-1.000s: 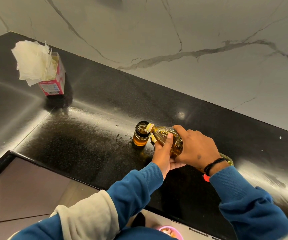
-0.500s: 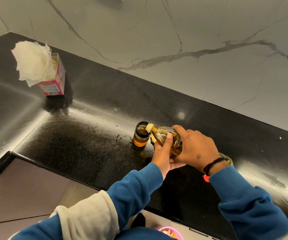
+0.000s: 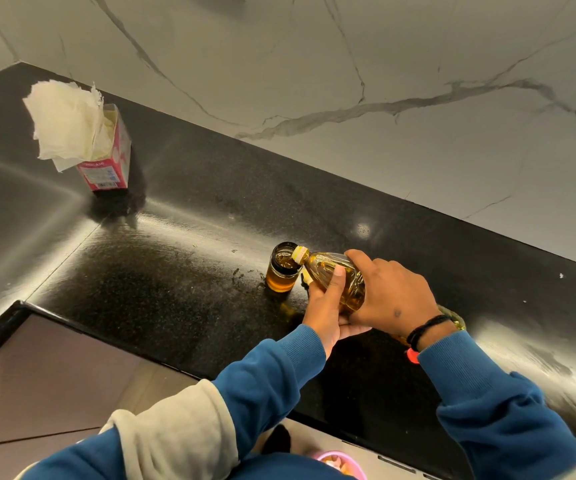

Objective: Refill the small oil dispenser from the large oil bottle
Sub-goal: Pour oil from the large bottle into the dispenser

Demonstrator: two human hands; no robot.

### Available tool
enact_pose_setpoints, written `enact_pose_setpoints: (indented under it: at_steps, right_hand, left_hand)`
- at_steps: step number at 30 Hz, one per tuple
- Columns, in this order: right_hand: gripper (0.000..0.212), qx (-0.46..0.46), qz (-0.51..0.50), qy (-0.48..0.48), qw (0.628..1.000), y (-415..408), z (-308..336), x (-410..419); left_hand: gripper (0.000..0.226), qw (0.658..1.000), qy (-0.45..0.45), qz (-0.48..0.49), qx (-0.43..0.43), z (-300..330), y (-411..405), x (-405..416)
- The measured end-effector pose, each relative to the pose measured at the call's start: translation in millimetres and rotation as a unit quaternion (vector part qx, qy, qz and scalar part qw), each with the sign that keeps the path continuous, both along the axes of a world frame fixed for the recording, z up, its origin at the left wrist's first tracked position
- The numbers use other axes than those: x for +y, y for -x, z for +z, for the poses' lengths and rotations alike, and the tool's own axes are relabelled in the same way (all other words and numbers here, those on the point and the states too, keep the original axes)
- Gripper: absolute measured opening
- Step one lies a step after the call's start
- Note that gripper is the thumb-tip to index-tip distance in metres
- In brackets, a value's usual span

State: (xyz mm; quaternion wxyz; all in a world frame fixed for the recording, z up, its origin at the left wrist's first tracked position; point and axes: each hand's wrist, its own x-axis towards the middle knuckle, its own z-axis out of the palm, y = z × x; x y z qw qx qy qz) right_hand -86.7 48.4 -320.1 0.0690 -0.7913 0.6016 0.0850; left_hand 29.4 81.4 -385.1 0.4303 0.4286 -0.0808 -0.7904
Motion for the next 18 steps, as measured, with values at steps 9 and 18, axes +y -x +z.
enact_pose_setpoints:
  at_steps: [9,18]
  right_hand:
    - [0.101,-0.017,-0.015,-0.01,1.0,1,-6,1]
    - [0.104,-0.048,-0.028,-0.035,0.998,-3,-15,2]
  left_hand:
    - [0.068,0.999,-0.008,0.0,-0.036,1,0,-1]
    - [0.067,0.998,-0.008,0.001,-0.07,4,-6,0]
